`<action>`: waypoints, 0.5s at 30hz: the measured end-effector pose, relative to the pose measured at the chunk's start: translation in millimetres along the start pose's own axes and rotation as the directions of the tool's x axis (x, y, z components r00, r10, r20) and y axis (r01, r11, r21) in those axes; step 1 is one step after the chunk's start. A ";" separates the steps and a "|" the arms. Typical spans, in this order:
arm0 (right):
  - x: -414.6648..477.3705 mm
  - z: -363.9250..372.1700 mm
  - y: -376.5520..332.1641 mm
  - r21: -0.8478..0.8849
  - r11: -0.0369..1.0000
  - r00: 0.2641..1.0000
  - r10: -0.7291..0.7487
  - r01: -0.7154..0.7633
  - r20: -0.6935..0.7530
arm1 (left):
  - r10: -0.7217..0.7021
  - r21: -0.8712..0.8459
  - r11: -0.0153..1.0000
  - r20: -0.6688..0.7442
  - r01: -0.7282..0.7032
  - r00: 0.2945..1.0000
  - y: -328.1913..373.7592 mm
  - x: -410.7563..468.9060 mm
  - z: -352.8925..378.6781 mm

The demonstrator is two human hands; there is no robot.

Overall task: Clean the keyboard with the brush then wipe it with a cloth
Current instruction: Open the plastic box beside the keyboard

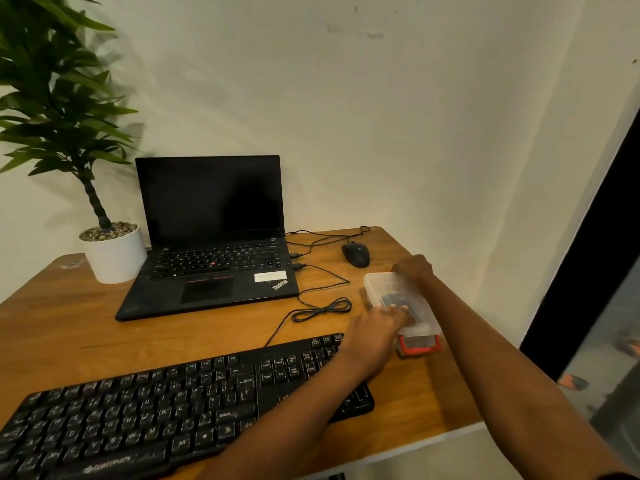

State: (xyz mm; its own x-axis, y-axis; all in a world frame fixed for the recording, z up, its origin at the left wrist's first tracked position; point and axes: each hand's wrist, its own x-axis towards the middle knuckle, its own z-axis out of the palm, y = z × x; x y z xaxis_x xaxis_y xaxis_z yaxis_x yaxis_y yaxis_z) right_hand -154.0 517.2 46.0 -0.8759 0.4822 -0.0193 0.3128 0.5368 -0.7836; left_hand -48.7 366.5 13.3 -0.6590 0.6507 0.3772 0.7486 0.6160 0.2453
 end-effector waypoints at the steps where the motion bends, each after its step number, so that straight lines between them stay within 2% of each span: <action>1: -3.7 -0.4 -0.1 -0.020 0.997 0.996 -0.072 0.071 -0.055 | -0.005 -0.002 1.000 -0.001 0.005 1.000 0.3 0.1 1.6; 5: -24.5 -8.0 2.6 -0.075 0.963 0.955 -0.265 0.257 -0.133 | -0.011 -0.036 0.999 -0.008 0.011 1.000 2.4 2.1 2.4; 7: -41.0 -15.9 4.8 -0.101 0.963 0.956 -0.262 0.250 -0.133 | -0.040 -0.080 0.996 -0.016 0.038 0.999 5.4 3.5 0.6; 10: -66.6 -27.0 15.5 -0.209 0.949 0.957 -0.265 0.237 -0.121 | -0.247 -0.165 0.958 -0.060 0.234 0.967 6.8 2.7 10.1; 12: -85.5 -30.3 23.8 -0.296 0.924 0.955 -0.282 0.242 -0.098 | -0.417 -0.370 0.847 -0.016 0.382 0.909 8.3 3.1 18.3; 13: -94.1 -29.5 26.4 -0.355 0.901 0.956 -0.287 0.250 -0.055 | -0.482 -0.529 0.739 0.017 0.417 0.876 9.9 4.7 20.0; 15: -104.9 -21.2 32.2 -0.469 0.837 0.957 -0.278 0.283 0.081 | -0.608 -0.784 0.426 0.121 0.451 0.785 15.6 9.3 13.6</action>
State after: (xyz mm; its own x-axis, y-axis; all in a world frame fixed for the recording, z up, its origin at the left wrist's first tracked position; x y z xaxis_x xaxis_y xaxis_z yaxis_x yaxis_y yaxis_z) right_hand -44.3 498.6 35.9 -0.9551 0.2559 0.1495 0.1861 0.9103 -0.3698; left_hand -44.2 388.2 8.5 -0.9810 0.1900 0.0383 0.0782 0.2075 0.9751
